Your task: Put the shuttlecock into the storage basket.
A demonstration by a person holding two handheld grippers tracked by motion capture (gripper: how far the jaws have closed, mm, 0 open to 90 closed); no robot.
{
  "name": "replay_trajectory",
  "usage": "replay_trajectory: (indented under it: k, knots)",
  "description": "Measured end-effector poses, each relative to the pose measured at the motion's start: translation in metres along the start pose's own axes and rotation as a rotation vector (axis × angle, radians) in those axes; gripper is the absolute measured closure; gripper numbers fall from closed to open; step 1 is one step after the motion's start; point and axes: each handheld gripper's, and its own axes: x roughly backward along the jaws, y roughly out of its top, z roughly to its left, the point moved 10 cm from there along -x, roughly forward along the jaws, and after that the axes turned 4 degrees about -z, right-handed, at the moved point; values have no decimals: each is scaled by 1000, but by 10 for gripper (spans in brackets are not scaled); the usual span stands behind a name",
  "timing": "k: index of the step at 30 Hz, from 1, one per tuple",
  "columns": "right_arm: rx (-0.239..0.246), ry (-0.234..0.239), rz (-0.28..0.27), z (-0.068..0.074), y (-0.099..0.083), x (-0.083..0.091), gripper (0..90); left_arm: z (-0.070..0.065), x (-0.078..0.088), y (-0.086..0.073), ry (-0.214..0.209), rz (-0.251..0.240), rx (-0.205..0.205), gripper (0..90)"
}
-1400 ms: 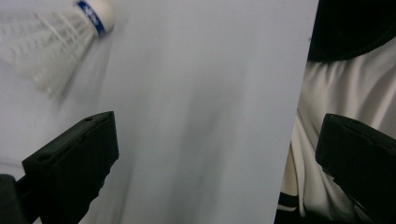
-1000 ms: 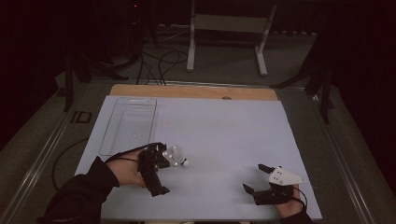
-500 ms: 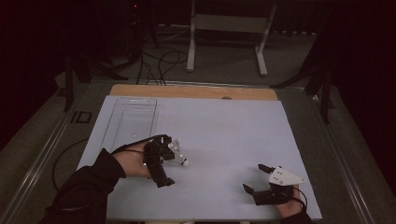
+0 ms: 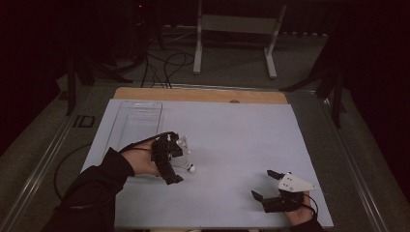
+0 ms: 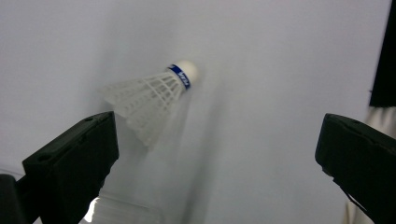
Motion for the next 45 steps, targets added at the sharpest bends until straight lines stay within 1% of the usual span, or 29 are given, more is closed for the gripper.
replay_trajectory:
  k: [3, 4, 5, 7, 10, 11, 13, 14, 15, 17, 18, 19, 21, 22, 24, 26, 28, 29, 30, 32, 33, 35, 36, 39, 41, 43, 45]
  knots:
    - [0, -1, 1, 0, 0, 0, 76, 3, -1, 1, 4, 4, -4, 3]
    - [2, 1, 2, 0, 0, 0, 77, 7, -3, 1, 2, 9, -1, 3]
    - [2, 1, 2, 0, 0, 0, 77, 7, -3, 1, 2, 9, -1, 3]
    - [1, 1, 1, 0, 0, 0, 77, 14, -7, 0, 4, 20, 6, 3]
    - [-2, 1, 1, 0, -1, 0, 77, 18, -12, -1, 6, 32, 18, 3]
    - [-3, 2, 1, 0, -1, 0, 77, 19, -14, -1, 0, 37, 18, 3]
    - [-2, 2, 2, 0, -1, -1, 77, 20, -16, -2, 2, 44, 13, 3]
    - [0, 3, 2, 0, -1, -1, 77, 21, -19, -2, -2, 48, 21, 3]
    - [1, 4, 2, 0, -1, -1, 77, 23, -21, -3, 5, 57, 13, 3]
    - [3, 4, 2, 0, -1, 0, 77, 24, -23, -5, -1, 63, 22, 3]
    - [2, 4, 2, 0, -1, 0, 77, 27, -24, -6, 4, 70, 19, 3]
    - [3, 4, 2, 0, -1, 0, 77, 28, -25, -7, 4, 72, 27, 3]
    - [0, 6, 2, 0, -1, 0, 77, 31, -26, -10, 6, 77, 23, 3]
    - [0, 6, 2, 0, -1, 0, 77, 31, -26, -10, 6, 77, 23, 20]
    - [-1, 7, 4, 1, -1, -1, 76, 33, -28, -12, 1, 74, 35, 22]
    - [1, 7, 4, 1, -1, -1, 76, 36, -30, -14, -5, 78, 31, 29]
    - [0, 9, 3, 1, -1, -1, 76, 36, -33, -15, -13, 81, 38, 35]
    - [0, 8, 3, 1, -1, -1, 77, 37, -35, -16, -8, 89, 31, 48]
    - [-1, 9, 4, 1, -1, -1, 77, 37, -37, -17, -14, 91, 36, 49]
    - [-2, 10, 5, 1, -2, -1, 77, 38, -40, -18, -16, 99, 45, 66]
    - [-3, 11, 5, 1, -2, -1, 77, 39, -41, -19, -22, 106, 43, 79]
    - [-2, 10, 5, 1, -2, -1, 77, 40, -43, -21, -17, 110, 49, 112]
    - [-2, 11, 5, 1, -1, -1, 77, 41, -44, -21, -21, 110, 47, 146]
    - [-3, 11, 4, 1, -2, 0, 77, 42, -46, -22, -26, 113, 37, 199]
    - [-3, 11, 4, 1, -2, 0, 77, 42, -47, -21, -35, 110, 38, 255]
    - [-3, 13, 5, 1, -2, 0, 77, 43, -48, -22, -37, 115, 35, 329]
    - [-4, 13, 5, 1, -2, -1, 77, 43, -50, -22, -42, 122, 31, 377]
